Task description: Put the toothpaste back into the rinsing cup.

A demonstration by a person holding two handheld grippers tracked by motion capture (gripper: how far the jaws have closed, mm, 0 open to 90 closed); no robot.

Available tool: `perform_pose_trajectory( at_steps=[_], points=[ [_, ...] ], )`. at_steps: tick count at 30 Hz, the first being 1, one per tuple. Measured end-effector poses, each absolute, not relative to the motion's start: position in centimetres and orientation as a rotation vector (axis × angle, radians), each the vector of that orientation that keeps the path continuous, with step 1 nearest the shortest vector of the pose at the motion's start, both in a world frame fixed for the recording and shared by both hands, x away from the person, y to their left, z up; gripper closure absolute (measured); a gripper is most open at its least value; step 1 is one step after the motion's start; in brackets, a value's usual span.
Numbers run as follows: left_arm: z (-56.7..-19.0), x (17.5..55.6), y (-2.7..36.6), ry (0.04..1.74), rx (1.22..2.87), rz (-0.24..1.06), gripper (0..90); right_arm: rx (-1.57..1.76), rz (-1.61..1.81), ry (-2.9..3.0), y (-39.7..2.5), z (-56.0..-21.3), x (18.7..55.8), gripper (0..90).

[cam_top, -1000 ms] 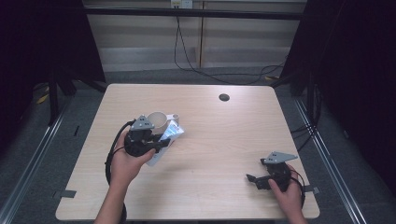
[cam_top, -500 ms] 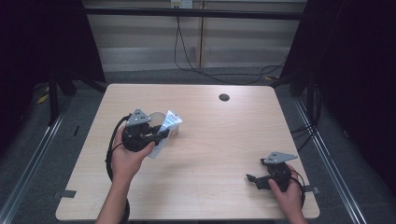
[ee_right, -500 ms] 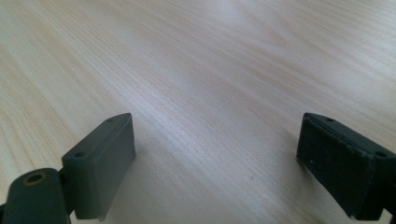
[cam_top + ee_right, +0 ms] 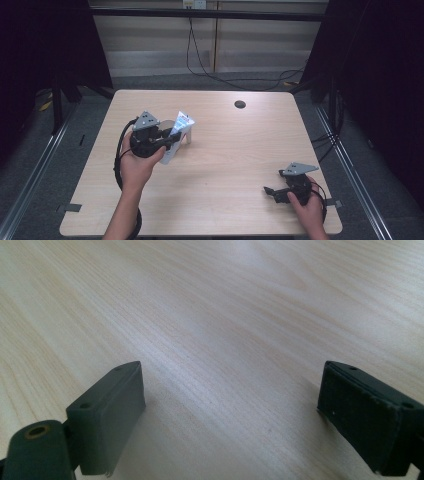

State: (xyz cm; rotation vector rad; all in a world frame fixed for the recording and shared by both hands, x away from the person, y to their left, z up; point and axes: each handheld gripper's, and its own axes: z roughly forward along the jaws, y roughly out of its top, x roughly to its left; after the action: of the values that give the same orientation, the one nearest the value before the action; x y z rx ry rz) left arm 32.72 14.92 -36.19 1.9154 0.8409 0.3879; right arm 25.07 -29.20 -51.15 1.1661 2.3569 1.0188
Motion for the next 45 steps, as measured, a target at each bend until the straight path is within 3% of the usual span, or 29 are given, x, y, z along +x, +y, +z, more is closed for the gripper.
perform_pose_trajectory(
  at_steps=[45],
  points=[
    [-33.8, 35.7, 14.1, 0.908, 1.738, 0.514, 70.5, 1.168, 1.018, 2.357, -29.2, -51.1, 25.1, 11.0]
  ],
)
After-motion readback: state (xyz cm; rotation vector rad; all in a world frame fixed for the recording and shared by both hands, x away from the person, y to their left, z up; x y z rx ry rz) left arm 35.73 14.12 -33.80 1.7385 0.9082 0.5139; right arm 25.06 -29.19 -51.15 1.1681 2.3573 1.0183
